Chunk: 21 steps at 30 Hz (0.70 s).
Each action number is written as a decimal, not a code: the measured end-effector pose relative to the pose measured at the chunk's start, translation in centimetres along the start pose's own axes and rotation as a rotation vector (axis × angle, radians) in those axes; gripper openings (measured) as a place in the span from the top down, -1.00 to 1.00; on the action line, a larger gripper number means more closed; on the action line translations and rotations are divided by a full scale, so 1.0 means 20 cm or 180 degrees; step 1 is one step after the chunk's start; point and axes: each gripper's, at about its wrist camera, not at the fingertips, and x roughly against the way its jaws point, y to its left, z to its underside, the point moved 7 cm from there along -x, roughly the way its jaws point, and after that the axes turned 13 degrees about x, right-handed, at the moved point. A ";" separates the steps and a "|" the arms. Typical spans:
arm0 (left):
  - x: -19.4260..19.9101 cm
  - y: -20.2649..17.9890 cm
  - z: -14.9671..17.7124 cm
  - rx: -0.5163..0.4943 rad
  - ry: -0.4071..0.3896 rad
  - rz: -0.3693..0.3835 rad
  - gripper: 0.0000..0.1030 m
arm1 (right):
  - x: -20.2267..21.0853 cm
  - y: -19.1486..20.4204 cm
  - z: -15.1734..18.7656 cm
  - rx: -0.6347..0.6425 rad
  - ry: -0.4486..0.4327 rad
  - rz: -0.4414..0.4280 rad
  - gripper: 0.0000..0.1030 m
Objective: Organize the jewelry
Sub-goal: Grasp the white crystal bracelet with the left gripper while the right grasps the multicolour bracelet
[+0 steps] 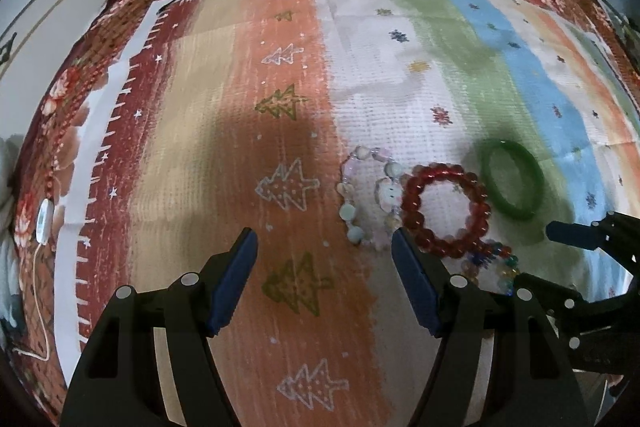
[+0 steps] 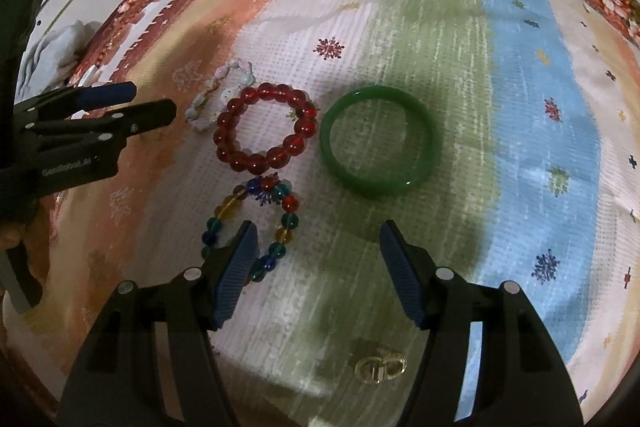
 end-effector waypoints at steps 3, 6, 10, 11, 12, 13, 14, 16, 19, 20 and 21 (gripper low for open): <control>-0.04 0.01 -0.01 0.0021 0.0045 -0.0034 -0.34 | -0.02 -0.01 -0.01 0.0003 0.0013 -0.0011 -0.24; -0.07 0.02 -0.02 0.0054 0.0079 -0.0028 -0.34 | -0.03 -0.01 -0.02 0.0011 0.0027 -0.0024 -0.24; -0.10 0.01 -0.04 0.0066 0.0109 -0.0007 -0.32 | -0.05 -0.01 -0.02 0.0052 0.0056 0.0016 -0.19; -0.12 0.01 -0.04 0.0063 0.0122 -0.0004 -0.32 | -0.06 -0.01 -0.02 0.0077 0.0071 0.0038 -0.18; -0.13 0.00 -0.04 0.0058 0.0134 -0.0012 -0.32 | -0.06 -0.02 -0.02 0.0085 0.0078 0.0048 -0.16; -0.14 0.00 -0.04 0.0048 0.0147 -0.0021 -0.28 | -0.07 -0.02 -0.02 0.0096 0.0087 0.0064 -0.14; -0.16 0.00 -0.04 0.0035 0.0165 -0.0028 -0.21 | -0.07 -0.02 -0.01 0.0106 0.0094 0.0074 -0.12; -0.19 0.00 -0.03 0.0014 0.0191 -0.0063 -0.18 | -0.07 -0.01 -0.01 0.0164 0.0108 0.0107 -0.10; -0.21 0.00 -0.04 -0.0026 0.0176 -0.0065 -0.18 | -0.08 -0.02 0.00 0.0173 0.0114 0.0120 -0.06; -0.21 0.00 -0.05 -0.0024 0.0179 -0.0062 -0.14 | -0.08 -0.03 0.00 0.0175 0.0118 0.0137 0.01; -0.21 0.00 -0.05 -0.0029 0.0175 -0.0059 -0.10 | -0.07 -0.04 0.00 0.0168 0.0118 0.0142 0.08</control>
